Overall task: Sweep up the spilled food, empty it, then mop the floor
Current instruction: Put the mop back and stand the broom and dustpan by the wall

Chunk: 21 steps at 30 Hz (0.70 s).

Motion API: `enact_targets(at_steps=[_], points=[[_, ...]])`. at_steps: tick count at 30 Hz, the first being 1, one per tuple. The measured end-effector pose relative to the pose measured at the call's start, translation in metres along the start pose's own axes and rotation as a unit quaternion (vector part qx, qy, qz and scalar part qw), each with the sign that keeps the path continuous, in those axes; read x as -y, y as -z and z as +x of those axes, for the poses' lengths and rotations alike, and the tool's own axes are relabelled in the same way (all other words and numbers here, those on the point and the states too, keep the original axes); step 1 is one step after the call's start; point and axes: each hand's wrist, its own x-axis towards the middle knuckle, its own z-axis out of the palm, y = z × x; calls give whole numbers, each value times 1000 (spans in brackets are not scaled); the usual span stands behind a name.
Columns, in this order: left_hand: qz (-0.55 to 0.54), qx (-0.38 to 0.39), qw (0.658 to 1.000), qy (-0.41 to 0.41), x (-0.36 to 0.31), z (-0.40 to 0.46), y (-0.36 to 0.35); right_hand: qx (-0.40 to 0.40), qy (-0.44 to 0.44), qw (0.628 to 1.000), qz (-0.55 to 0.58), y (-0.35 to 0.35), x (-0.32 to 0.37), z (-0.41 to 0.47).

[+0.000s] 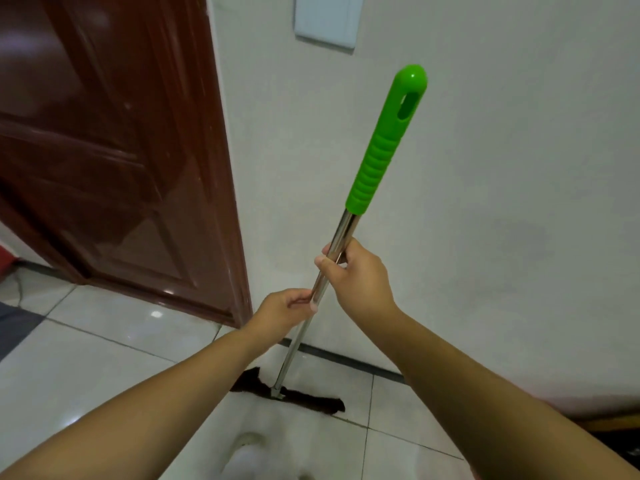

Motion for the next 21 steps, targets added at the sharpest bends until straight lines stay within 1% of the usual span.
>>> enact_targets(at_steps=[5, 8, 13, 15, 17, 19, 21], points=[[57, -3, 994, -89, -27, 12, 11, -41, 24, 999, -24, 16, 36, 23], [62, -8, 990, -126, -44, 23, 15, -80, 49, 994, -60, 26, 58, 35], [64, -1, 979, -191, -67, 34, 24, -138, 84, 984, -81, 35, 84, 54], [83, 4, 978, -190, -69, 39, 27, -142, 79, 982, -92, 32, 86, 59], [118, 9, 979, -168, -63, 43, 29, -130, 58, 986, -92, 23, 79, 62], [159, 11, 978, -134, -51, 48, 29, -106, 22, 991, -75, 7, 65, 63], [174, 6, 978, -113, -41, 53, 24, -78, -19, 996, -43, -11, 48, 64]])
